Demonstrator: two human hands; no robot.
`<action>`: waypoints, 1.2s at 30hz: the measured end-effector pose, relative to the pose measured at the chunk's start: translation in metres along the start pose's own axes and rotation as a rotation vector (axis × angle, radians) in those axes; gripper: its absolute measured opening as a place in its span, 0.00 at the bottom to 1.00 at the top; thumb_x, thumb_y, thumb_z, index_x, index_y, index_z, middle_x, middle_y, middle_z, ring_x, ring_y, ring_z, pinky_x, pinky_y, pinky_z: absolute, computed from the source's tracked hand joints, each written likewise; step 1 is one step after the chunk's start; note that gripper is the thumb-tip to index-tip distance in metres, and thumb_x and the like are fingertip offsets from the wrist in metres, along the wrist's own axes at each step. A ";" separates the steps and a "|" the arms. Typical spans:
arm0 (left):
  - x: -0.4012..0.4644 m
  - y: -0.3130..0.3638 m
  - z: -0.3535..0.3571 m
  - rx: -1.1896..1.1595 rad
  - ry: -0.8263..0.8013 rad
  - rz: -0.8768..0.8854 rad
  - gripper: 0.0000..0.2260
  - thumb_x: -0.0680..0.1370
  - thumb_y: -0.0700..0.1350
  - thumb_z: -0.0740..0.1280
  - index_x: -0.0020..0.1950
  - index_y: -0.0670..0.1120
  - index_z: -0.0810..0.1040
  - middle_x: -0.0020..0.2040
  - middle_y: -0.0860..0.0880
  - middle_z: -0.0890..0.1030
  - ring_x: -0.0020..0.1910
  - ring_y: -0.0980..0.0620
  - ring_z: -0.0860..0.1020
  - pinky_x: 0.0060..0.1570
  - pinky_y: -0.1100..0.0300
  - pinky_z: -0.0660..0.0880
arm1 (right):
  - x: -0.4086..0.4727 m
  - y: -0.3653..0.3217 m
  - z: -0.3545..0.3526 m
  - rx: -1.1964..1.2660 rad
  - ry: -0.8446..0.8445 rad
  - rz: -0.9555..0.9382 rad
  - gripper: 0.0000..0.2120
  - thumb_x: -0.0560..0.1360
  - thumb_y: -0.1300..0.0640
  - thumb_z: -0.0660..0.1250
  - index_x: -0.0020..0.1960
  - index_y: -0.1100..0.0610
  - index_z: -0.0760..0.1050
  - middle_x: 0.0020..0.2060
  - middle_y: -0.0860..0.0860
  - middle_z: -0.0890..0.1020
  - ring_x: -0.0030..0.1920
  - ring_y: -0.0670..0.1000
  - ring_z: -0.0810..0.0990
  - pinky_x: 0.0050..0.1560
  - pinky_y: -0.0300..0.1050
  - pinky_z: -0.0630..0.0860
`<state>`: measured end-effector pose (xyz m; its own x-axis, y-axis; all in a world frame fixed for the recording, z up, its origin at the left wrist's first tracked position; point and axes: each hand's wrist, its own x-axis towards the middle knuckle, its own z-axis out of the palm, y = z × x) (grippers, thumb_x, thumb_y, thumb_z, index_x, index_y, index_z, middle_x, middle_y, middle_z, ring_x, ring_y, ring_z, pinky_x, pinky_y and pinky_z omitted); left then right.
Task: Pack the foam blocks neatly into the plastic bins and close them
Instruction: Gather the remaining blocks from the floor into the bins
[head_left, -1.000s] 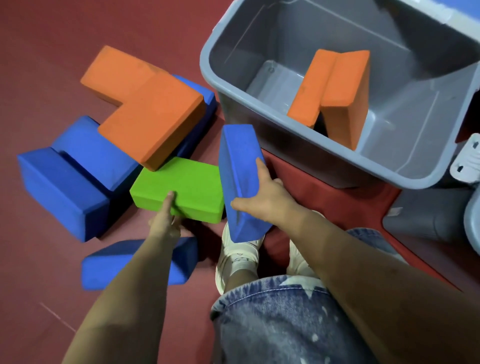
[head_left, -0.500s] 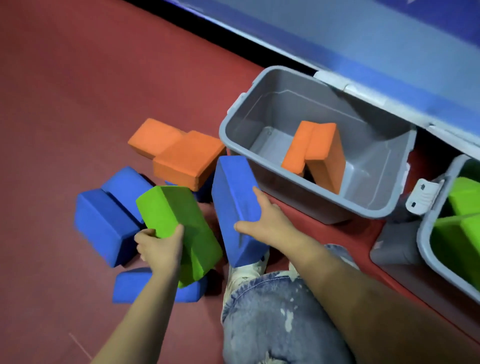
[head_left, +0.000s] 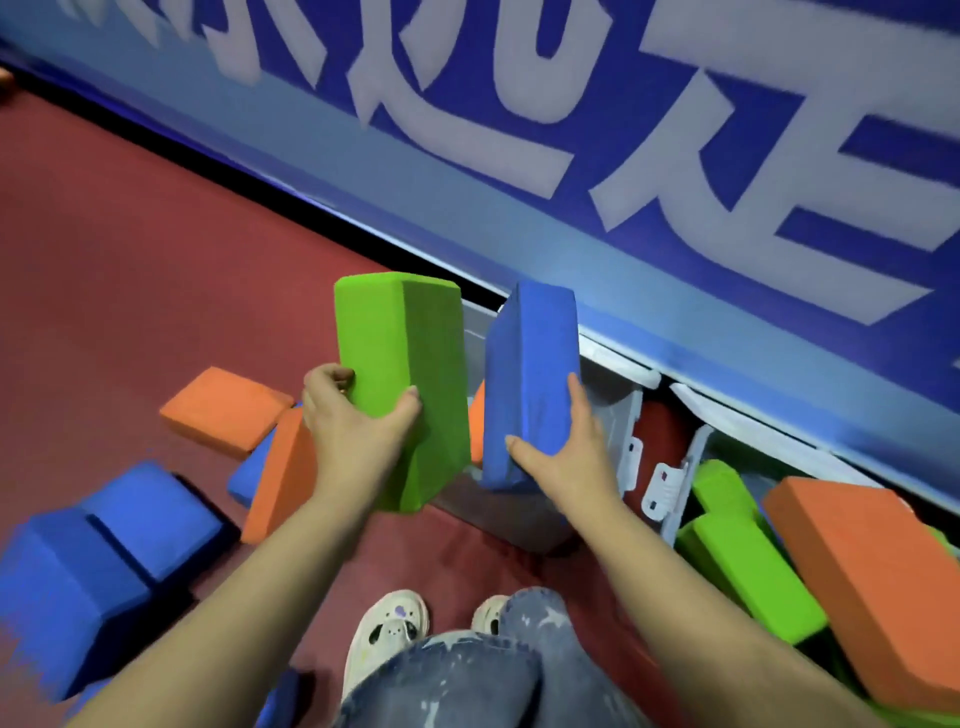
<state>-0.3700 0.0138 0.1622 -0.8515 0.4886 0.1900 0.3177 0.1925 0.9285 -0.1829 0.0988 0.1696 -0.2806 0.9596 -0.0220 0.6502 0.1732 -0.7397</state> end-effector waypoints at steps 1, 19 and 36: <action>0.003 0.010 0.016 -0.010 -0.005 0.012 0.29 0.65 0.51 0.76 0.57 0.39 0.68 0.53 0.46 0.69 0.56 0.43 0.71 0.59 0.50 0.68 | 0.009 0.001 -0.008 -0.027 0.023 -0.023 0.48 0.67 0.48 0.75 0.77 0.46 0.48 0.69 0.55 0.64 0.66 0.54 0.69 0.62 0.43 0.67; 0.007 -0.080 -0.036 -0.028 -0.230 -0.447 0.22 0.76 0.51 0.69 0.65 0.42 0.72 0.65 0.43 0.74 0.63 0.46 0.72 0.65 0.52 0.69 | 0.011 -0.031 0.065 -0.317 -0.565 -0.123 0.48 0.70 0.41 0.70 0.78 0.55 0.45 0.75 0.57 0.56 0.75 0.54 0.56 0.72 0.44 0.57; -0.095 -0.277 -0.180 0.959 -0.926 -0.401 0.46 0.68 0.54 0.74 0.78 0.59 0.48 0.79 0.52 0.44 0.78 0.46 0.44 0.70 0.39 0.57 | -0.132 -0.042 0.279 -0.417 -1.020 0.051 0.38 0.74 0.47 0.67 0.77 0.53 0.51 0.73 0.57 0.61 0.72 0.55 0.63 0.67 0.42 0.63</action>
<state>-0.4526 -0.2393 -0.0554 -0.4883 0.5686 -0.6620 0.6003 0.7694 0.2181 -0.3700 -0.0972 0.0164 -0.5727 0.3676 -0.7327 0.8111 0.3839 -0.4413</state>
